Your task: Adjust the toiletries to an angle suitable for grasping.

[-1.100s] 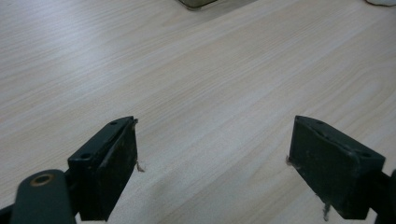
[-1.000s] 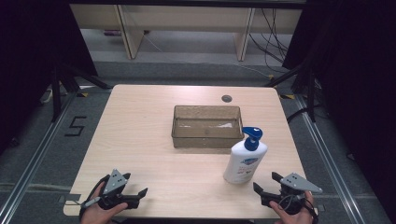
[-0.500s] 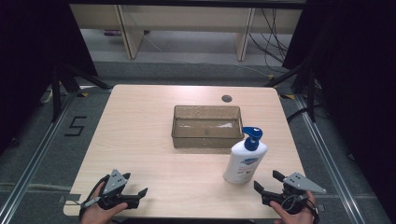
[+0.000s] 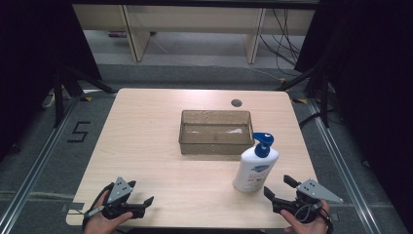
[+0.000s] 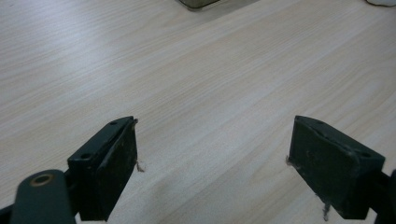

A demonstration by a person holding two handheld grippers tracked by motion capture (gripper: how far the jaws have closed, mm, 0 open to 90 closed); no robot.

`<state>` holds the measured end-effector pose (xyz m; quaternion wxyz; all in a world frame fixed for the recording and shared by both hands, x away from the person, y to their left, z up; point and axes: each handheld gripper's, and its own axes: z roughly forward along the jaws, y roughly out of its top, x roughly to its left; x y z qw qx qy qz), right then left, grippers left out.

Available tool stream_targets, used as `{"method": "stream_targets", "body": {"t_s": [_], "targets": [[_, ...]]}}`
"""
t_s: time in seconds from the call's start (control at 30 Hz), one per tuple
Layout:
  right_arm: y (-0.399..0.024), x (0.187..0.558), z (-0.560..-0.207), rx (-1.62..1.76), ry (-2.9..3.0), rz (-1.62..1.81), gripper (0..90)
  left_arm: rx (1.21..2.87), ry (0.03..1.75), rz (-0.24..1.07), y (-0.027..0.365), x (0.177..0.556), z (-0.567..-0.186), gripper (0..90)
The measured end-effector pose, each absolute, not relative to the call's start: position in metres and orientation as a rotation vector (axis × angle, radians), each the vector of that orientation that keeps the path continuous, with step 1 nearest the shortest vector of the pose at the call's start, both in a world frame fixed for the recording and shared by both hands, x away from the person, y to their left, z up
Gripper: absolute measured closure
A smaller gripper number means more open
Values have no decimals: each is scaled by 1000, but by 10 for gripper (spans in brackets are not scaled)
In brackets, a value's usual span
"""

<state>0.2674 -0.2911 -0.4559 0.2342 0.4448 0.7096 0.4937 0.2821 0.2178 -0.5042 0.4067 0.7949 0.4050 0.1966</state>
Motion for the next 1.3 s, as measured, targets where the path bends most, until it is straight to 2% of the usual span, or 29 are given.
{"method": "stream_targets", "body": {"t_s": [1.3], "targets": [[-284, 266, -433, 1103, 1921, 1387, 181, 1994, 1020, 495, 217, 282, -505, 147]]}}
